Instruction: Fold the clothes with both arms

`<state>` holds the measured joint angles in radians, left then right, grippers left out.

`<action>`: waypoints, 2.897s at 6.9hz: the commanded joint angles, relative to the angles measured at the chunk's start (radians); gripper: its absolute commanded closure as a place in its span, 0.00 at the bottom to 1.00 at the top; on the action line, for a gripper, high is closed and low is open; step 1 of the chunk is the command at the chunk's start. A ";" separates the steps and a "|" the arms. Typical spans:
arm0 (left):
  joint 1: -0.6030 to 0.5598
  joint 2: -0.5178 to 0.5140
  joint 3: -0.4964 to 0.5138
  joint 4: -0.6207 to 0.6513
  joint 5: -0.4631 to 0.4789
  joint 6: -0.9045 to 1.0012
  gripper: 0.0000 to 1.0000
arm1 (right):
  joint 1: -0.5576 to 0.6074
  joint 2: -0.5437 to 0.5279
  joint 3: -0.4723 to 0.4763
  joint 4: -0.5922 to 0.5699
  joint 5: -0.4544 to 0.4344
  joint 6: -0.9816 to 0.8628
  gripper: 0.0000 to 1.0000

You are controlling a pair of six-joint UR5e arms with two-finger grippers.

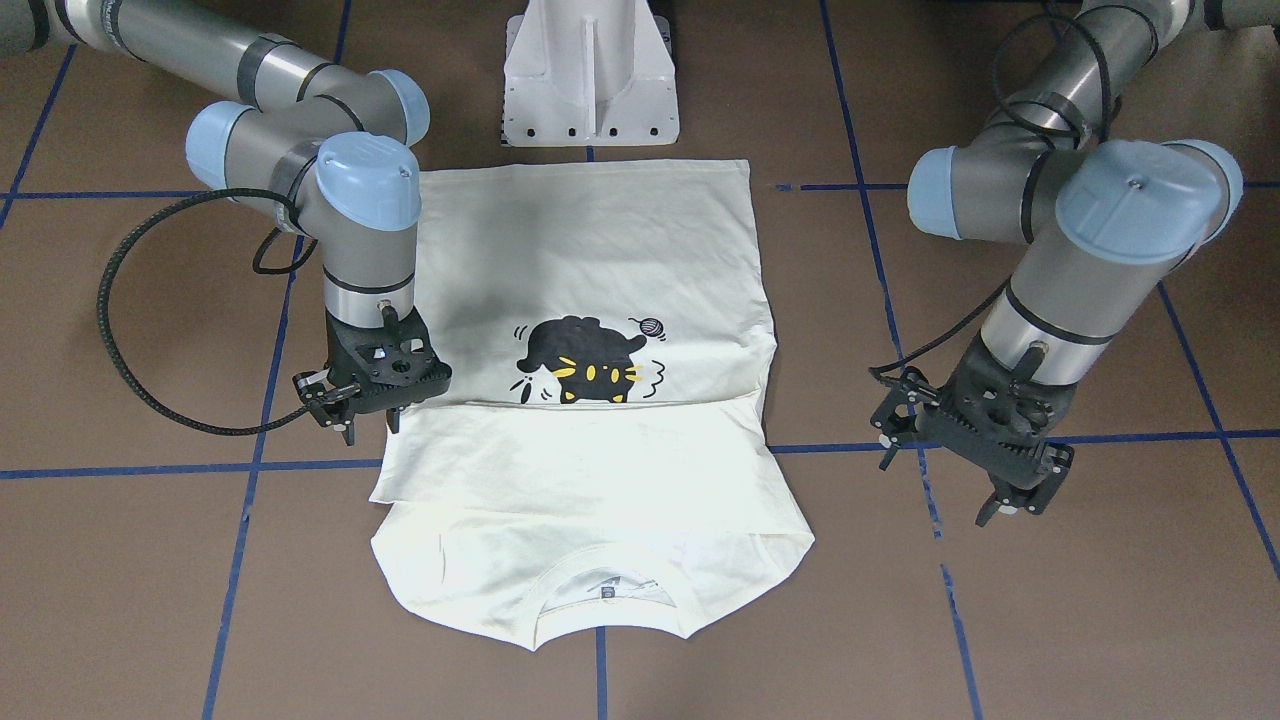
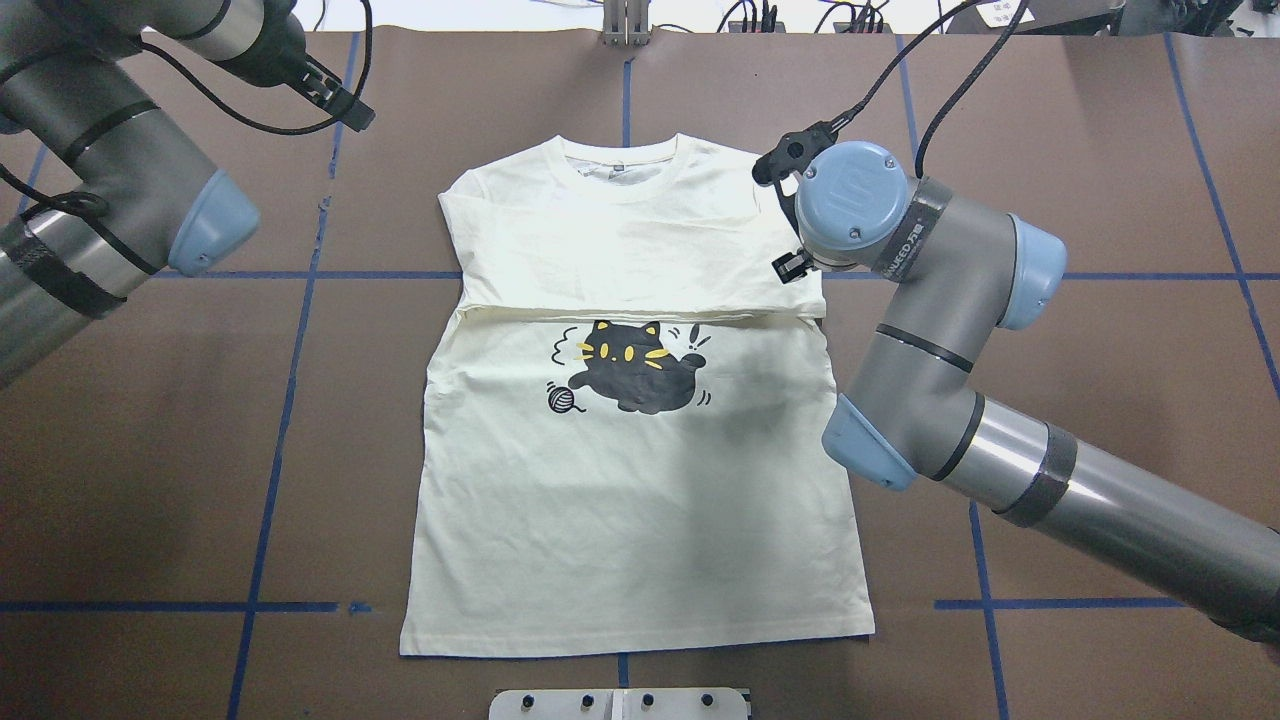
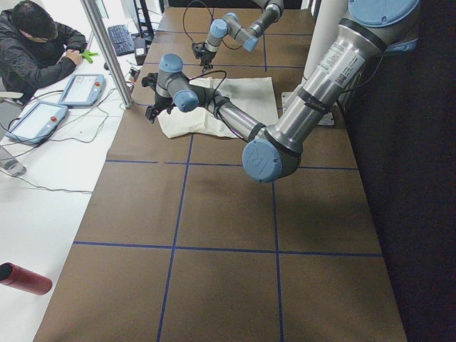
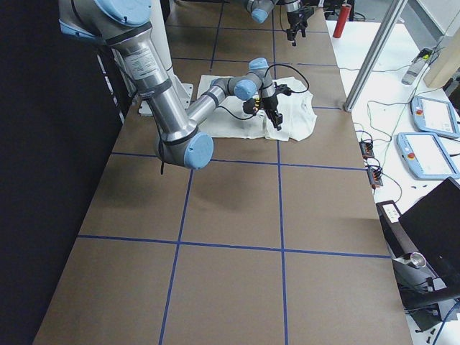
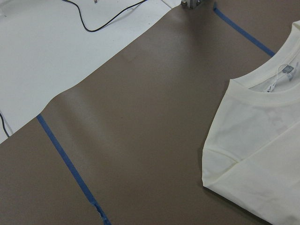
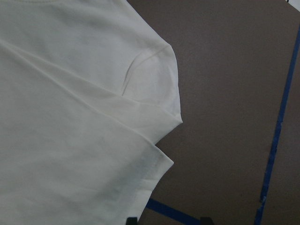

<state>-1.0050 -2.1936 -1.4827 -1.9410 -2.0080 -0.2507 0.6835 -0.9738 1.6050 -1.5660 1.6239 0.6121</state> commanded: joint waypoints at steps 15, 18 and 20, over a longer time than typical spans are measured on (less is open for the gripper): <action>0.993 0.561 -0.628 -0.023 0.569 -1.506 0.45 | -0.621 -0.729 0.628 0.561 -0.332 1.215 0.02; 0.993 0.561 -0.624 -0.018 0.566 -1.503 0.45 | -0.621 -0.729 0.628 0.561 -0.344 1.215 0.02; 0.991 0.561 -0.624 -0.026 0.565 -1.500 0.45 | -0.621 -0.727 0.628 0.561 -0.346 1.215 0.01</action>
<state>-0.0125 -1.6319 -2.1078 -1.9607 -1.4423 -1.7521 0.0630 -1.7024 2.2335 -1.0048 1.2794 1.8269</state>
